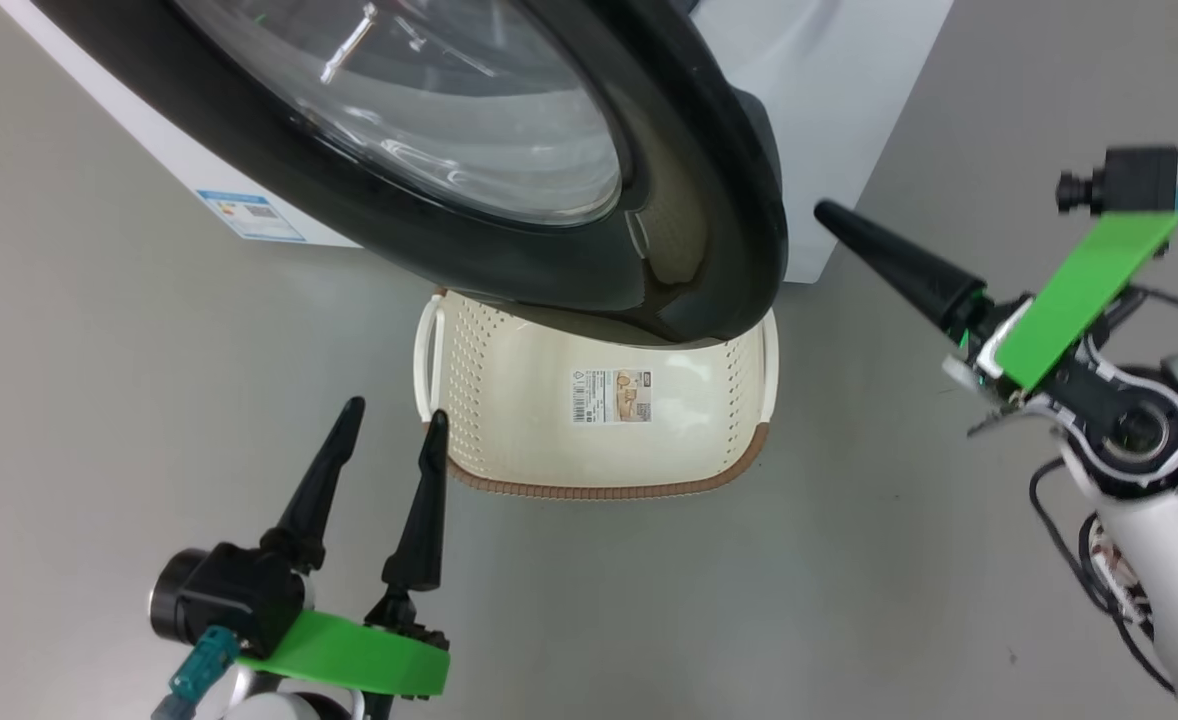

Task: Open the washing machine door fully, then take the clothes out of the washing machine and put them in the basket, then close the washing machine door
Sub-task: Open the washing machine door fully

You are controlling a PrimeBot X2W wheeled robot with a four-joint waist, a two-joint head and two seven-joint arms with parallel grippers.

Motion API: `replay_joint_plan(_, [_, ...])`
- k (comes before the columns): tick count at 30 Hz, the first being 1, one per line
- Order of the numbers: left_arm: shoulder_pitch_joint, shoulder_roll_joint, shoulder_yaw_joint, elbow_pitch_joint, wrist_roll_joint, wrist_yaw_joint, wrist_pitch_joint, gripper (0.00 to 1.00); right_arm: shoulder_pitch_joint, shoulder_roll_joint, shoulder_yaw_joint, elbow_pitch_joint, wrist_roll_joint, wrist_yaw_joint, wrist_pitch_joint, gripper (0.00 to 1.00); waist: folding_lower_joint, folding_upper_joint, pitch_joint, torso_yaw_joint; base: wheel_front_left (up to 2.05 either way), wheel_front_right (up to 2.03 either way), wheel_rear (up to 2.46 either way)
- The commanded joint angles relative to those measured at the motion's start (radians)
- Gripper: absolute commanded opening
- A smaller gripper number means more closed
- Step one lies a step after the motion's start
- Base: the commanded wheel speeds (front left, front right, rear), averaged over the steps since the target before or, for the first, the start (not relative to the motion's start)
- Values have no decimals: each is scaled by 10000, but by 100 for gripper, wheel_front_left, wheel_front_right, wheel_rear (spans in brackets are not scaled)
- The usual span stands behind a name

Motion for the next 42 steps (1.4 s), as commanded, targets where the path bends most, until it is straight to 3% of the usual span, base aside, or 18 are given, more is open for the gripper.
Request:
replay_joint_plan(1, [95,116,361,-207,67,-8,-76,100,250,31,33,-308,-86,77,-116,100,0,-1,-45,-54,0,0,0])
replay_joint_plan(18, [327,116,676,-117,174,-63,-76,100,2486,-213,155,-326,-836,77,-2100,100,0,-1,-191,-541,0,0,0])
replay_joint_plan(30, [458,116,862,1,220,-100,-76,100,3176,-849,1312,11,-2345,77,-4309,100,0,-1,-373,-810,0,0,0])
replay_joint_plan(37, [461,116,916,82,223,-141,-76,100,3133,-1384,2559,462,-3603,77,-6288,100,0,-1,-375,-863,0,0,0])
replay_joint_plan(42, [453,116,929,113,218,-154,-76,100,3039,-1501,2831,662,-4013,77,-6820,100,0,-1,-372,-860,0,0,0])
